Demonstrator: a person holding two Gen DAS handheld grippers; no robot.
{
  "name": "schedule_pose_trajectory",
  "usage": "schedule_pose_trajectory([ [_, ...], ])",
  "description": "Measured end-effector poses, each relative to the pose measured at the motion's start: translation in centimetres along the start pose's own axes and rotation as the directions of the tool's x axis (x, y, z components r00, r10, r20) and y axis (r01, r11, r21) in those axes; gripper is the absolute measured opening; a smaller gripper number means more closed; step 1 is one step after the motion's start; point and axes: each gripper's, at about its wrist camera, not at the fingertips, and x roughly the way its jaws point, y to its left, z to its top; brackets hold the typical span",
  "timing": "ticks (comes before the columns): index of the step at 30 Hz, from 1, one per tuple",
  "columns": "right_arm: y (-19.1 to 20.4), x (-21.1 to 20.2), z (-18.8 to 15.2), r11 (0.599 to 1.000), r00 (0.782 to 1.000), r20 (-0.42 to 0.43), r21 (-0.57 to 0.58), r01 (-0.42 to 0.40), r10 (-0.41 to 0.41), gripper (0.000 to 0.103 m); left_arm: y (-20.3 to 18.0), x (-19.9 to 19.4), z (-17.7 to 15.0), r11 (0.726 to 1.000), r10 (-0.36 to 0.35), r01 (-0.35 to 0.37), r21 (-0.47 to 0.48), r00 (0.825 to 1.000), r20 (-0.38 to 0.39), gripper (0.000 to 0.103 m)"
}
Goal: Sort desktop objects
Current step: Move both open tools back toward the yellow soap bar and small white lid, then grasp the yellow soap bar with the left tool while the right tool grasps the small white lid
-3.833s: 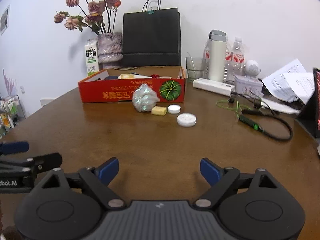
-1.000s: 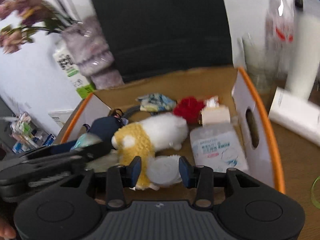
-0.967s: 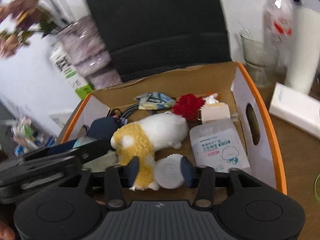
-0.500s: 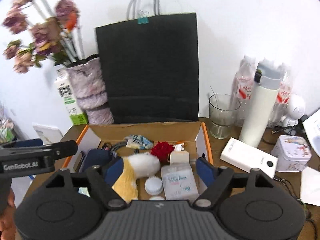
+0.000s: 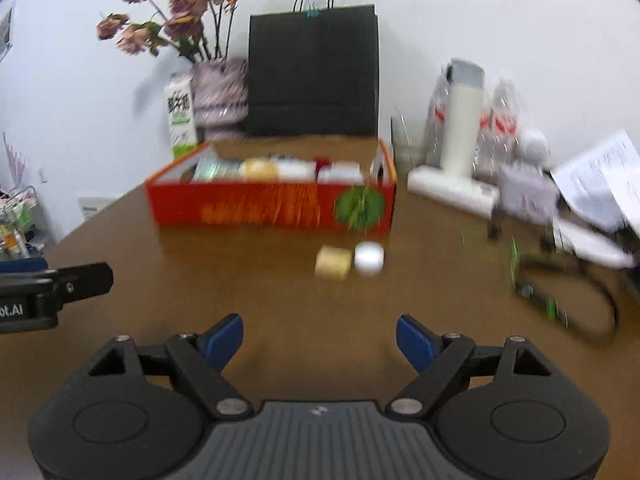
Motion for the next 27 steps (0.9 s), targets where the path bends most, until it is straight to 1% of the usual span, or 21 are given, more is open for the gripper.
schedule_pose_trajectory([
  [2, 0.3, -1.7, -2.3, 1.000, 1.000, 0.011, 0.000, -0.012, 0.012, 0.083, -0.4, -1.4, -2.2, 0.999, 0.031, -0.031, 0.016, 1.000, 0.007, 0.103],
  [4, 0.5, -3.3, -4.4, 1.000, 0.999, 0.037, -0.013, -0.019, 0.019, 0.084, -0.7, -2.3, -4.1, 0.998, 0.050, -0.050, 0.028, 0.999, -0.005, 0.103],
  [5, 0.4, -3.8, -5.3, 1.000, 0.999, 0.040, -0.011, 0.000, 0.001, 0.084, -0.8, -2.6, -4.7, 0.998, 0.051, -0.050, 0.034, 0.999, -0.019, 0.103],
  [7, 0.0, -4.4, -6.6, 0.999, 0.999, 0.017, 0.005, 0.032, -0.032, 0.083, -1.0, -2.7, -5.7, 0.998, 0.028, -0.026, 0.053, 0.999, -0.045, 0.103],
  [9, -0.8, -5.0, -7.0, 0.999, 1.000, 0.006, 0.035, 0.027, -0.027, 0.083, -1.3, -2.3, -5.9, 0.998, 0.014, -0.008, 0.069, 0.997, -0.081, 0.103],
  [12, -1.9, -5.2, -6.5, 0.998, 1.000, 0.020, 0.068, 0.007, -0.008, 0.082, -2.1, -1.6, -5.6, 0.996, -0.044, 0.051, 0.078, 0.995, -0.090, 0.103],
  [14, -2.6, -4.4, -5.3, 0.997, 1.000, 0.015, 0.076, -0.006, 0.005, 0.077, -3.3, -0.5, -4.9, 0.988, -0.098, 0.109, 0.109, 0.990, -0.104, 0.103],
  [15, -2.9, -3.7, -4.4, 0.997, 1.000, 0.013, 0.074, -0.017, 0.016, 0.072, -4.1, 0.2, -4.5, 0.981, -0.120, 0.134, 0.139, 0.987, -0.104, 0.103],
  [17, -3.5, -2.3, -2.7, 0.998, 0.999, 0.017, 0.063, -0.030, 0.028, 0.071, -6.0, 2.0, -3.7, 0.958, -0.162, 0.176, 0.225, 0.983, -0.083, 0.102],
  [18, -4.0, -1.2, -1.7, 0.998, 0.999, 0.022, 0.056, -0.027, 0.026, 0.070, -6.9, 2.8, -3.4, 0.949, -0.162, 0.177, 0.260, 0.984, -0.079, 0.100],
  [19, -4.2, -0.1, -0.9, 0.999, 0.999, 0.018, 0.047, -0.027, 0.027, 0.064, -7.8, 4.1, -2.7, 0.939, -0.177, 0.192, 0.284, 0.981, -0.079, 0.096],
  [20, -4.6, 1.2, 0.0, 0.999, 1.000, 0.010, 0.036, -0.024, 0.024, 0.060, -8.2, 5.5, -1.8, 0.935, -0.201, 0.216, 0.280, 0.976, -0.082, 0.093],
  [21, -5.1, 2.6, 0.9, 0.999, 1.000, -0.002, 0.032, -0.015, 0.015, 0.059, -8.6, 6.9, -1.2, 0.938, -0.217, 0.236, 0.255, 0.971, -0.098, 0.089],
  [22, -5.6, 4.0, 1.7, 0.999, 1.000, -0.017, 0.029, -0.018, 0.019, 0.056, -8.8, 9.1, 0.0, 0.944, -0.238, 0.262, 0.198, 0.962, -0.136, 0.086],
  [23, -6.1, 5.4, 2.5, 0.999, 0.999, -0.032, 0.033, -0.020, 0.021, 0.054, -8.6, 10.9, 0.8, 0.952, -0.251, 0.275, 0.137, 0.953, -0.167, 0.085],
  [24, -6.7, 7.1, 3.3, 0.999, 0.998, -0.057, 0.043, -0.007, 0.010, 0.054, -8.5, 12.7, 1.6, 0.958, -0.258, 0.276, 0.078, 0.948, -0.187, 0.081],
  [25, -7.1, 8.5, 4.0, 0.998, 0.996, -0.087, 0.058, 0.004, 0.001, 0.050, -8.7, 14.1, 2.1, 0.962, -0.259, 0.271, 0.036, 0.946, -0.196, 0.079],
  [26, -7.6, 9.8, 4.6, 0.998, 0.994, -0.106, 0.069, 0.009, -0.002, 0.050, -8.8, 15.4, 2.6, 0.961, -0.267, 0.275, 0.018, 0.945, -0.188, 0.079],
  [27, -8.0, 10.9, 5.2, 0.998, 0.994, -0.113, 0.055, -0.003, 0.009, 0.048, -9.0, 16.2, 2.9, 0.962, -0.267, 0.273, 0.013, 0.947, -0.177, 0.079],
])
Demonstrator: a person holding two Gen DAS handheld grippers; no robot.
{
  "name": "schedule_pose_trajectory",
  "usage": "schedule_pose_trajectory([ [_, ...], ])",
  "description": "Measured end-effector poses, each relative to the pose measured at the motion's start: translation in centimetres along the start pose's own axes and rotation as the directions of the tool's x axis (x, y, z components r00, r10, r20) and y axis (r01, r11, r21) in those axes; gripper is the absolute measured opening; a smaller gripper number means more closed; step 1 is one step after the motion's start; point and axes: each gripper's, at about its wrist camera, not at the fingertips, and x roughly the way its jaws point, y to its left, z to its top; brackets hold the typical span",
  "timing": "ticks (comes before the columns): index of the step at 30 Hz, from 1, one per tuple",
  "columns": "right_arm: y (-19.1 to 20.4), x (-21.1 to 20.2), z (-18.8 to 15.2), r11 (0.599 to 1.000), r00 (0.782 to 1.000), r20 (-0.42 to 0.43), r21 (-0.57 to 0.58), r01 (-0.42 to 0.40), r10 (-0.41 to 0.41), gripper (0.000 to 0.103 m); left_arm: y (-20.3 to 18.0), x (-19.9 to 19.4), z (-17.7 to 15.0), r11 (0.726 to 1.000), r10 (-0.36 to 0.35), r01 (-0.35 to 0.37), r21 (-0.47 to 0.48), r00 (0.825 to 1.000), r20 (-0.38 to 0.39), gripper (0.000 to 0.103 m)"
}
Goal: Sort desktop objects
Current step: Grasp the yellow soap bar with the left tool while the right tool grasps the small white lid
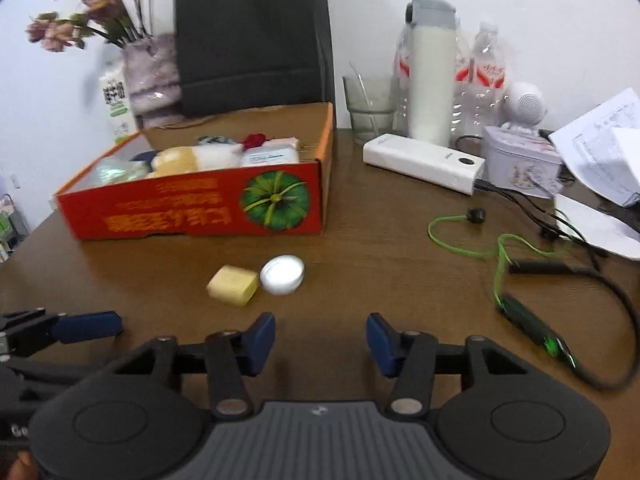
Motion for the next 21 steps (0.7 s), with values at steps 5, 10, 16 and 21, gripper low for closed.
schedule_pose_trajectory([
  [5, -0.7, 2.5, 1.2, 0.999, 0.999, -0.052, -0.042, -0.013, 0.010, 0.045, -0.8, 2.3, 1.3, 0.999, 0.023, -0.023, 0.039, 1.000, 0.000, 0.074],
  [10, -1.8, 2.6, 1.1, 0.996, 0.999, -0.041, -0.086, -0.030, 0.027, 0.044, -1.6, 3.4, 1.7, 0.997, -0.013, 0.013, 0.079, 1.000, -0.006, 0.073],
  [16, -2.5, 2.4, 0.8, 0.996, 0.998, -0.010, -0.054, -0.068, 0.067, 0.046, -1.2, 3.1, 2.1, 0.994, 0.047, -0.045, 0.097, 0.999, -0.014, 0.031],
  [21, 1.2, 2.9, 0.8, 0.986, 0.996, -0.015, -0.140, -0.093, 0.091, 0.046, 1.7, 0.7, 1.5, 0.994, 0.101, -0.101, 0.033, 0.995, -0.010, 0.030],
])
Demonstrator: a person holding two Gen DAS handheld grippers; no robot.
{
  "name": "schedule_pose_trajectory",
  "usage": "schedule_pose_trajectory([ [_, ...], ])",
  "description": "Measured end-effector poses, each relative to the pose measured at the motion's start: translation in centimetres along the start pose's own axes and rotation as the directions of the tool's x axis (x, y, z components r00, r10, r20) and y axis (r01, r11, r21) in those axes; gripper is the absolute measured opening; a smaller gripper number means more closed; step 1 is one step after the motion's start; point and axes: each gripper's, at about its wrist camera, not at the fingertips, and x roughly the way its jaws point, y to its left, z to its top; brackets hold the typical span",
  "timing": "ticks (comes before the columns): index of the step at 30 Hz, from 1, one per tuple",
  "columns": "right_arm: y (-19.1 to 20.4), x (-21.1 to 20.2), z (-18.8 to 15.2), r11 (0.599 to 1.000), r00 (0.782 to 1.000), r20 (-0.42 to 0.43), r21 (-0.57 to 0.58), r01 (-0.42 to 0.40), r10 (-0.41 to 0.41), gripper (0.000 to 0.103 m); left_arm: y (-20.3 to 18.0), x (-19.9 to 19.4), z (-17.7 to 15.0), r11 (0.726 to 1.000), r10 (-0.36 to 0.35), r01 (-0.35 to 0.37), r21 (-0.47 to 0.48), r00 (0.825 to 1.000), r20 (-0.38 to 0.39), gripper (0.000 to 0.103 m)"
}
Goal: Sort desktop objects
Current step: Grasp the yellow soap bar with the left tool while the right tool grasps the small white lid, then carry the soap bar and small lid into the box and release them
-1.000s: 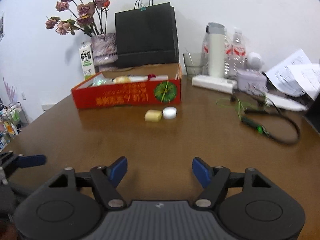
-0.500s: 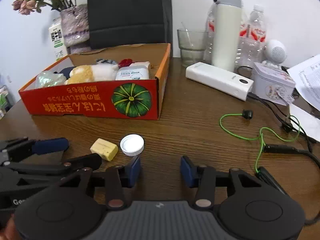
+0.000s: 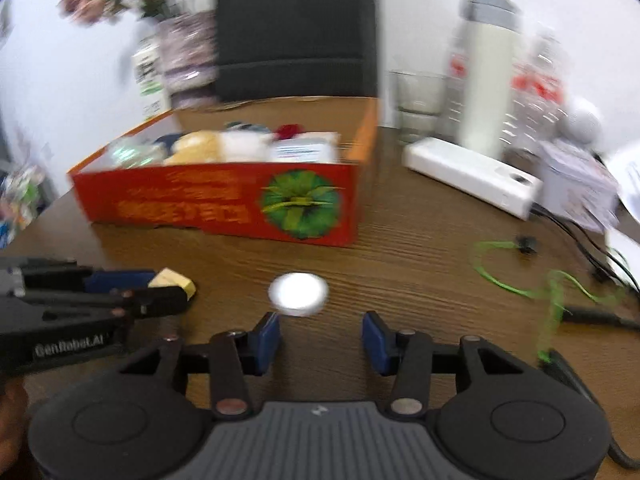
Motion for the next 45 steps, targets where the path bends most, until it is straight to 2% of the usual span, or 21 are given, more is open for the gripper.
schedule_pose_trajectory([
  [3, 1.8, 1.0, 0.8, 0.999, 1.000, 0.010, -0.030, 0.020, -0.020, 0.039, 1.1, -0.9, 0.3, 1.000, 0.020, -0.020, -0.020, 1.000, 0.019, 0.030],
  [5, 1.9, 1.5, 1.2, 1.000, 1.000, 0.016, -0.010, 0.019, -0.019, 0.026, 1.5, -1.8, 0.2, 0.999, 0.029, -0.029, -0.030, 0.999, 0.028, 0.030],
  [9, 2.0, 1.8, 1.0, 0.998, 0.997, 0.054, -0.005, 0.059, -0.058, 0.026, 2.1, -4.4, -1.2, 0.996, 0.044, -0.040, -0.074, 0.998, 0.047, 0.030],
  [12, 2.5, 1.1, 0.8, 0.997, 0.995, 0.052, 0.014, 0.080, -0.080, 0.026, 1.9, -7.0, -3.1, 0.996, 0.045, -0.041, -0.080, 0.998, 0.048, 0.030],
  [17, 5.2, -5.1, -1.4, 0.999, 0.990, 0.137, 0.032, 0.042, -0.046, 0.026, 2.2, -12.2, -6.1, 0.995, 0.066, -0.060, -0.083, 0.995, 0.075, 0.030],
  [21, 8.6, -10.5, -5.8, 0.999, 0.984, 0.175, 0.033, -0.023, 0.017, 0.026, 2.4, -15.6, -8.4, 0.990, 0.126, -0.118, -0.074, 0.985, 0.114, 0.030],
  [24, 10.3, -13.5, -9.5, 0.993, 0.972, 0.214, 0.050, -0.107, 0.094, 0.026, 2.3, -17.8, -9.8, 0.991, 0.113, -0.101, -0.089, 0.984, 0.141, 0.030],
  [26, 11.5, -15.2, -11.5, 0.995, 0.969, 0.229, 0.011, -0.101, 0.096, 0.026, 1.7, -19.4, -10.9, 0.991, 0.120, -0.109, -0.072, 0.977, 0.174, 0.030],
  [28, 12.8, -16.9, -13.1, 0.998, 0.968, 0.242, -0.034, -0.055, 0.062, 0.026, 1.3, -21.2, -12.0, 0.989, 0.143, -0.130, -0.074, 0.967, 0.213, 0.030],
  [31, 13.8, -19.2, -14.4, 0.998, 0.962, 0.266, -0.017, -0.059, 0.061, 0.026, 0.6, -23.2, -13.0, 0.987, 0.160, -0.145, -0.072, 0.950, 0.267, 0.030],
  [39, 14.0, -20.4, -14.4, 0.998, 0.954, 0.295, 0.032, -0.058, 0.046, 0.026, 0.5, -24.0, -12.8, 0.988, 0.150, -0.134, -0.074, 0.948, 0.279, 0.030],
  [45, 13.1, -19.2, -13.9, 0.997, 0.961, 0.274, 0.053, -0.063, 0.046, 0.026, 1.5, -23.0, -12.5, 0.981, 0.173, -0.142, -0.131, 0.948, 0.269, 0.030],
])
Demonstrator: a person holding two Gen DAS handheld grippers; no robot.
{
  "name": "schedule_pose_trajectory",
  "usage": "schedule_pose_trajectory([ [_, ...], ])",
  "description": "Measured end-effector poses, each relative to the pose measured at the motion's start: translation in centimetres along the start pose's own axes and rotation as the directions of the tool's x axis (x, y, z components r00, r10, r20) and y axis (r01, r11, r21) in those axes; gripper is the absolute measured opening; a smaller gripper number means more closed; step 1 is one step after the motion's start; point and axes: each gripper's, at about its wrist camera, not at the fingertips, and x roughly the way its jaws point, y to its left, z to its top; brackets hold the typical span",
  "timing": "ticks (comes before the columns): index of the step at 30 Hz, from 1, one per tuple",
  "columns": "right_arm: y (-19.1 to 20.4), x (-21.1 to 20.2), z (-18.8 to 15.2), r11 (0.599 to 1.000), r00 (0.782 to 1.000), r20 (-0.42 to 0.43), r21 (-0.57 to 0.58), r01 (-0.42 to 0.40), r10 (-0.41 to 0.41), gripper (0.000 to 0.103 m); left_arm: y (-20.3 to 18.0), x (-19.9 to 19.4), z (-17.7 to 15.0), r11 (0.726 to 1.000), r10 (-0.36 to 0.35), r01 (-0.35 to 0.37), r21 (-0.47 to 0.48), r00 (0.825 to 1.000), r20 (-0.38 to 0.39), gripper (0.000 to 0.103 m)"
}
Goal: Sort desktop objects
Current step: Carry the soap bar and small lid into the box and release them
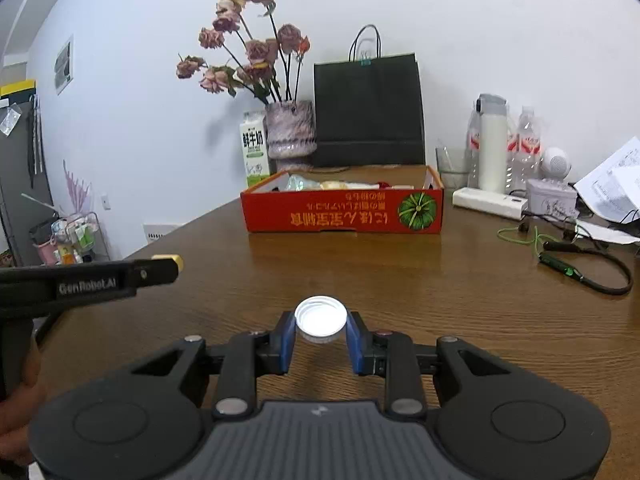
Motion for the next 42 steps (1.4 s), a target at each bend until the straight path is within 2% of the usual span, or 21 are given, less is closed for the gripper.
schedule_pose_trajectory([
  [4, -0.9, 1.0, 0.8, 1.000, 1.000, 0.007, 0.003, 0.009, -0.009, 0.026, 0.1, 1.6, 1.0, 1.000, -0.016, 0.016, 0.012, 1.000, -0.011, 0.030],
  [8, -2.1, 2.6, 2.9, 1.000, 1.000, 0.019, 0.017, -0.021, 0.021, 0.026, -0.2, 4.0, 3.6, 0.997, -0.076, 0.076, -0.016, 0.997, -0.007, 0.030],
  [13, -3.9, 5.4, 8.4, 0.998, 0.997, 0.055, 0.020, -0.052, 0.051, 0.026, -0.3, 8.3, 9.2, 0.985, -0.149, 0.151, -0.081, 0.989, 0.020, 0.030],
  [19, -7.4, 11.2, 16.3, 0.997, 0.997, 0.055, 0.044, -0.063, 0.061, 0.026, 0.0, 15.8, 16.7, 0.980, -0.177, 0.176, -0.095, 0.984, -0.009, 0.030],
  [21, -8.5, 13.9, 18.8, 0.997, 0.998, 0.026, 0.056, -0.050, 0.049, 0.026, 0.2, 19.1, 18.7, 0.981, -0.168, 0.163, -0.108, 0.985, -0.038, 0.030],
  [22, -9.2, 15.4, 20.1, 0.997, 0.999, 0.001, 0.067, -0.043, 0.043, 0.026, 0.1, 21.2, 19.5, 0.978, -0.185, 0.177, -0.113, 0.981, -0.066, 0.030],
  [25, -10.5, 20.6, 22.9, 0.999, 0.998, -0.059, 0.038, 0.023, -0.021, 0.026, -0.8, 26.9, 20.4, 0.970, -0.235, 0.219, -0.102, 0.955, -0.182, 0.030],
  [27, -12.2, 24.8, 24.2, 0.997, 0.993, -0.118, 0.074, 0.038, -0.029, 0.026, -1.9, 30.0, 20.2, 0.974, -0.224, 0.211, -0.079, 0.944, -0.241, 0.031],
  [28, -13.1, 26.9, 24.7, 0.995, 0.988, -0.150, 0.095, 0.038, -0.024, 0.026, -2.4, 31.8, 20.1, 0.980, -0.199, 0.186, -0.074, 0.945, -0.258, 0.031],
  [30, -14.3, 30.6, 25.2, 0.989, 0.981, -0.192, 0.139, 0.053, -0.026, 0.026, -3.1, 34.5, 20.0, 0.979, -0.200, 0.184, -0.083, 0.939, -0.279, 0.031],
  [33, -14.8, 35.3, 25.6, 0.990, 0.969, -0.237, 0.106, 0.098, -0.070, 0.026, -3.8, 38.6, 20.3, 0.972, -0.231, 0.204, -0.117, 0.917, -0.325, 0.031],
  [35, -15.4, 37.8, 25.4, 0.987, 0.955, -0.285, 0.107, 0.119, -0.084, 0.027, -4.4, 41.6, 20.6, 0.976, -0.220, 0.201, -0.090, 0.903, -0.369, 0.031],
  [36, -15.9, 38.9, 25.4, 0.983, 0.947, -0.307, 0.115, 0.142, -0.101, 0.028, -4.5, 42.7, 20.6, 0.980, -0.199, 0.178, -0.092, 0.905, -0.377, 0.031],
  [37, -16.3, 39.7, 25.3, 0.980, 0.941, -0.320, 0.120, 0.158, -0.112, 0.028, -4.4, 43.8, 20.8, 0.982, -0.185, 0.159, -0.099, 0.908, -0.375, 0.038],
  [39, -17.0, 40.8, 25.4, 0.976, 0.934, -0.343, 0.147, 0.160, -0.102, 0.030, -3.9, 45.2, 21.0, 0.977, -0.206, 0.167, -0.134, 0.907, -0.367, 0.049],
  [40, -17.4, 41.0, 25.6, 0.973, 0.934, -0.343, 0.159, 0.164, -0.101, 0.038, -3.6, 45.8, 21.4, 0.971, -0.230, 0.186, -0.151, 0.899, -0.373, 0.054],
  [42, -18.1, 40.3, 26.1, 0.965, 0.944, -0.311, 0.196, 0.174, -0.107, 0.049, -2.7, 45.6, 22.0, 0.963, -0.255, 0.204, -0.178, 0.901, -0.350, 0.063],
])
